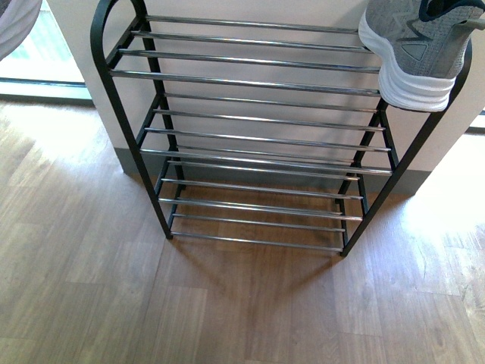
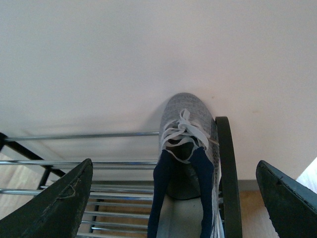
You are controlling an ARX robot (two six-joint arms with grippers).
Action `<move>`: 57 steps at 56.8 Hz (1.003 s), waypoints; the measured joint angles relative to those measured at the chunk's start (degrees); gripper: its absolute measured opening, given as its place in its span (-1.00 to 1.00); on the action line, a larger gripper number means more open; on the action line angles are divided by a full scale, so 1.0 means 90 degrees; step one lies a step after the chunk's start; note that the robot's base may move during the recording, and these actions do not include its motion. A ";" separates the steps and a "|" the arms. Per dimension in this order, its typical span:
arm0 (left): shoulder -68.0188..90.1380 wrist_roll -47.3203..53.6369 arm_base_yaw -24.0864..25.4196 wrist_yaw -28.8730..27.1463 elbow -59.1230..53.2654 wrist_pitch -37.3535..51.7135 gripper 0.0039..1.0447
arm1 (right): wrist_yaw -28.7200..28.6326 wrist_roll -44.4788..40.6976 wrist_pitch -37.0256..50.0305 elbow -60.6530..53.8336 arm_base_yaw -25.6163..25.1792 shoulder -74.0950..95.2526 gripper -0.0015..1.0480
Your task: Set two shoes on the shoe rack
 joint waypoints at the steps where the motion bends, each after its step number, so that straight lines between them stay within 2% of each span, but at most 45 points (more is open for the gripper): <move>1: 0.0000 0.0000 0.0000 0.0000 0.0000 0.0000 -0.98 | -0.0117 -0.0019 0.0075 -0.0170 -0.0051 -0.0199 0.82; 6: 0.0000 0.0000 0.0000 0.0000 0.0000 0.0000 -0.98 | -0.0486 -0.0010 0.0316 -0.0680 -0.0223 -0.0755 0.82; 11: 0.0000 0.0000 0.0000 0.0000 0.0000 0.0000 -0.98 | -0.1214 0.0051 0.0860 -0.1426 -0.0469 -0.1503 0.82; 17: 0.0000 0.0000 0.0000 0.0002 0.0000 0.0000 -0.98 | -0.1596 -0.0017 0.1141 -0.2123 -0.0726 -0.2254 0.82; 33: 0.0000 0.0000 0.0000 0.0000 0.0000 0.0000 -0.98 | -0.2059 -0.0063 0.1741 -0.3475 -0.1583 -0.3390 0.82; 43: 0.0000 0.0000 0.0000 0.0000 0.0000 0.0000 -0.98 | -0.2351 0.0151 0.2710 -0.4269 -0.2210 -0.3626 0.82; 57: 0.0000 0.0000 0.0000 0.0015 0.0000 0.0000 -0.98 | -0.2375 0.0340 0.2926 -0.4478 -0.2382 -0.3524 0.82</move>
